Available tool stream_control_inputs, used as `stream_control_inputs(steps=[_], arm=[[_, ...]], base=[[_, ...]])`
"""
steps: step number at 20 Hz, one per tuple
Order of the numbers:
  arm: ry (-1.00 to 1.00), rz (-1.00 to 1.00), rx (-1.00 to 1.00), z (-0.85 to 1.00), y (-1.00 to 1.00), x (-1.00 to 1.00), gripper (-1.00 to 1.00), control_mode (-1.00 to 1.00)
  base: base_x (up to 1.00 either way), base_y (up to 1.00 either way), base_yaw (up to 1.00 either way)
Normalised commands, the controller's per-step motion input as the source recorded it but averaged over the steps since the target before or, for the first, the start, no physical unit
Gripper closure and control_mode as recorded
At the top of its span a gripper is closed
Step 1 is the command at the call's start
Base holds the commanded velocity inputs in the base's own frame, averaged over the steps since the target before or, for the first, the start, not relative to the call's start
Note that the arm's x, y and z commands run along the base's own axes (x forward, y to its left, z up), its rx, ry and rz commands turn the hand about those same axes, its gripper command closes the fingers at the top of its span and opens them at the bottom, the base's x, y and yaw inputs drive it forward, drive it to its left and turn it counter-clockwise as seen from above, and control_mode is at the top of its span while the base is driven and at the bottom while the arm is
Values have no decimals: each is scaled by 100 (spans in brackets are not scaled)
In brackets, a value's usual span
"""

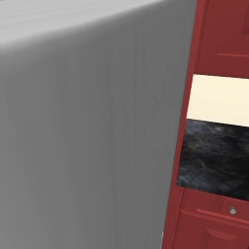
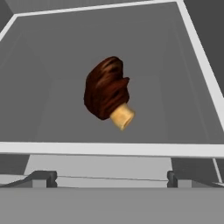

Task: Gather the bell pepper and lemon wedge from the fridge and place them on a tray on the dining counter. Then gather the steak and chicken drumstick from the fridge and place them on the other tray.

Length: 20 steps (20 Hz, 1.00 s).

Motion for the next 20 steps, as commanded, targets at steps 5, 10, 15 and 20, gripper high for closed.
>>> stream_control_inputs(steps=[5, 10, 15, 20], arm=[[0, 0, 0, -1, 1, 2, -100, -100], [0, 0, -1, -6, 19, 13, -100, -100], [2, 4, -3, -12, 16, 30, -100, -100], [8, 11, -8, -11, 3, 17, -100, -100]], base=[[12, 4, 0], [0, 0, 0], [0, 0, 0], [0, 0, 0]])
